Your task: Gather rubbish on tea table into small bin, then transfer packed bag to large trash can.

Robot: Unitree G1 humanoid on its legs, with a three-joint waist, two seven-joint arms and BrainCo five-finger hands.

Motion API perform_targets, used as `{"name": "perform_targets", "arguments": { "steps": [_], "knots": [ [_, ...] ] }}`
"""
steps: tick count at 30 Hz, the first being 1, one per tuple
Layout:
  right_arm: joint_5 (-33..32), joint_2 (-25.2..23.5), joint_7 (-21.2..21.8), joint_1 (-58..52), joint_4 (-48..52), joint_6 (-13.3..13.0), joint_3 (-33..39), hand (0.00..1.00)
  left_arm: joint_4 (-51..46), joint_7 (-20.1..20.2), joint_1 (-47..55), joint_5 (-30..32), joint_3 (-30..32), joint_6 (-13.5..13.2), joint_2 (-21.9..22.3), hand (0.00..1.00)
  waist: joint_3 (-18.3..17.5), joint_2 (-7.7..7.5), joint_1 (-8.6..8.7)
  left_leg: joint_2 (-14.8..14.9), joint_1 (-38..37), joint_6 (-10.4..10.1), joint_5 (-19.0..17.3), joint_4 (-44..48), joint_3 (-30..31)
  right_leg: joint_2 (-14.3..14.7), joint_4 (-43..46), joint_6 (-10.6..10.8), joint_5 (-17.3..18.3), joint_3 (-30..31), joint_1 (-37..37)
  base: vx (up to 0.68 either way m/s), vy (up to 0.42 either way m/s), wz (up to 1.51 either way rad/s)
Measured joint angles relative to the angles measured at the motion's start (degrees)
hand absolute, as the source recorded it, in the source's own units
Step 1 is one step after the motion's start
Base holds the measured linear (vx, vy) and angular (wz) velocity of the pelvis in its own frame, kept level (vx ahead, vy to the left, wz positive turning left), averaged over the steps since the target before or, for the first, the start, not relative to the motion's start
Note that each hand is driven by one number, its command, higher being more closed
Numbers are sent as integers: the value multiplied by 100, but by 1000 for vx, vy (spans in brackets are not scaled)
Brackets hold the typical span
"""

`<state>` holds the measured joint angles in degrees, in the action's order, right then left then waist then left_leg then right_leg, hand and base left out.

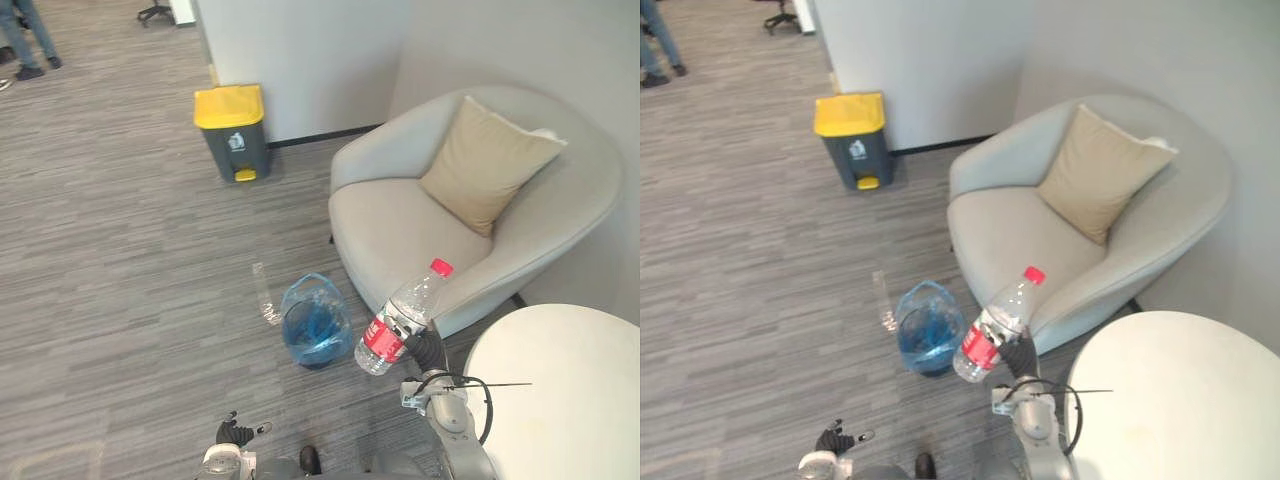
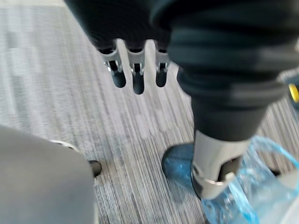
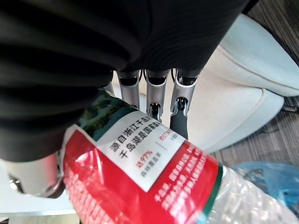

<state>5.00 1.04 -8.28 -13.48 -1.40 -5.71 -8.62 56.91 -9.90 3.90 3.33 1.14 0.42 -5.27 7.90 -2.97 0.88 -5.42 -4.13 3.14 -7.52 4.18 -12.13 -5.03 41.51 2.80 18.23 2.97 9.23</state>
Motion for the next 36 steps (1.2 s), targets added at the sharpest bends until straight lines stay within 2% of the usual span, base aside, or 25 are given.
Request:
{"name": "perform_targets", "arguments": {
  "steps": [1, 3, 4, 5, 6, 7, 8, 9, 10, 12, 14, 15, 17, 19, 20, 21, 24, 25, 28, 31, 36],
  "knots": [
    [3, 4, 43, 47, -41, -5, -32, 100, 3, 1, -25, 0, 19, 1, -6, 0, 4, -13, 0, 65, -45, 31, 17, 12, 5, 35, -173, 50, 95, -2, 163, 140, -47, 7],
    [1, 12, 64, 192, -348, -7, -43, 100, 17, 1, -32, -6, 79, 5, 39, 0, 14, 59, -10, 246, -131, 14, 9, 32, 70, 238, -773, 75, 70, 12, 301, 194, -89, 21],
    [0, 3, 63, 206, -508, -3, -45, 100, 70, 9, -31, 0, 127, 4, 47, 0, 17, 69, -16, 324, -166, -10, -1, 36, 215, 401, -1406, 54, -164, 169, 279, 174, -92, 60],
    [7, -6, 38, 155, -544, -1, -59, 100, 106, 6, -42, 39, 190, 13, 15, 0, 10, -50, -8, 230, -170, -108, -67, 112, 432, 333, -2011, -100, -800, 255, 187, 196, -124, 76],
    [-4, -12, 55, 117, -557, -1, -64, 100, 118, 4, -43, 56, 238, 18, -17, 0, -11, -148, -8, 130, -205, -136, -90, 117, 530, 225, -2204, -89, -1177, 244, 152, 216, -141, 84],
    [-6, 86, 94, 108, -646, 49, -73, 100, 174, 1, -99, 53, 338, 34, 102, 0, -48, -24, -50, 221, -283, -180, -148, 140, 702, 234, -2232, -57, -1123, 117, 50, 266, -143, 56],
    [-8, 225, 113, 83, -611, 55, -84, 100, 166, -2, -45, 53, 433, 17, 260, 0, -124, 163, -112, 325, -277, -247, -199, 115, 769, 322, -2500, -70, -1124, 87, -80, 225, -96, 40],
    [-8, 262, 122, 110, -615, 55, -83, 100, 163, -1, -31, 56, 451, 10, 307, 0, -127, 195, -128, 369, -274, -270, -213, 98, 796, 358, -2593, -98, -1153, 59, -142, 179, -58, 16],
    [-9, 286, 140, 149, -611, 54, -83, 100, 165, -1, -20, 54, 458, 10, 341, 0, -164, 312, -134, 441, -255, -296, -229, 92, 831, 420, -2725, -141, -1189, 17, -224, 198, -97, 15],
    [-9, 278, 145, 194, -610, 54, -76, 100, 172, 4, -18, 63, 451, 16, 376, 0, -196, 390, -120, 580, -219, -348, -258, 104, 966, 513, -2923, -212, -1240, -161, -346, 192, -116, 23],
    [-12, 244, 139, 206, -610, 54, -33, 100, 147, 6, -30, 95, 451, 25, 352, 0, -151, 362, -119, 630, -145, -380, -265, 235, 988, 516, -2999, -224, -1236, -288, -431, 112, -85, 32],
    [-25, 231, 120, 185, -609, 55, 12, 100, 89, 6, -40, 113, 451, 30, 309, 0, -97, 306, -118, 636, 12, -451, -310, 601, 991, 473, -3053, -241, -1226, -397, -528, 102, -84, 41],
    [-50, 229, 90, 124, -567, 53, 45, 100, -21, 5, -49, 111, 451, 34, 263, 0, -45, 226, -121, 618, 232, -457, -314, 1129, 950, 393, -3128, -251, -1220, -563, -680, 39, -49, 45],
    [-49, 237, 73, 105, -577, 53, 60, 100, -50, 1, -38, 106, 426, 33, 256, 0, -19, 199, -152, 632, 331, -489, -334, 1309, 963, 360, -3196, -251, -1220, -650, -785, 12, -14, 35],
    [-49, 235, 62, 132, -572, 52, 84, 100, -48, -1, -39, 97, 392, 30, 211, 0, -20, 200, -152, 688, 385, -575, -440, 1310, 931, 327, -3267, -258, -1216, -763, -811, -15, 56, 46],
    [-48, 235, 36, 132, -586, 53, 148, 100, -51, -1, -47, 90, 385, 34, 217, 0, -7, 221, -143, 816, 423, -507, -577, 1285, 829, 323, -3300, -262, -1215, -859, -824, -8, 54, 49],
    [-45, 243, 16, 132, -675, 61, 201, 100, -66, -9, -45, 37, 389, 32, 213, 0, 11, 202, -167, 1081, 462, -560, -510, 1022, 733, 207, -3233, -242, -1188, -935, -800, -23, 97, 31],
    [-42, 245, 16, 149, -709, 58, 189, 100, -64, -13, -52, 22, 395, 33, 275, 0, -19, 292, -162, 1154, 492, -879, -284, 724, 818, 166, -3059, -119, -1111, -922, -652, -36, 226, 7],
    [-8, 164, 29, 211, -953, 68, 44, 100, -69, -29, -54, -5, 323, 16, 206, 0, 1, 204, -218, 868, 500, -703, -172, 583, 747, -45, -3176, 80, -1220, -739, -591, -26, 215, -3],
    [174, 147, 48, 261, -1136, 94, -143, 100, -56, -127, -63, -4, 216, 2, 203, 0, 0, 215, -274, 671, 384, -584, -98, 364, 586, -203, -3351, 240, -1342, -576, -602, 7, 164, -20],
    [196, 141, 43, 599, -1513, 113, -315, 100, 9, -124, -104, -1, 215, 0, 164, 0, 6, 211, -299, 573, 360, -544, -96, 236, 325, -239, -3371, 311, -1402, -267, -394, 28, 83, -30]
  ]
}}
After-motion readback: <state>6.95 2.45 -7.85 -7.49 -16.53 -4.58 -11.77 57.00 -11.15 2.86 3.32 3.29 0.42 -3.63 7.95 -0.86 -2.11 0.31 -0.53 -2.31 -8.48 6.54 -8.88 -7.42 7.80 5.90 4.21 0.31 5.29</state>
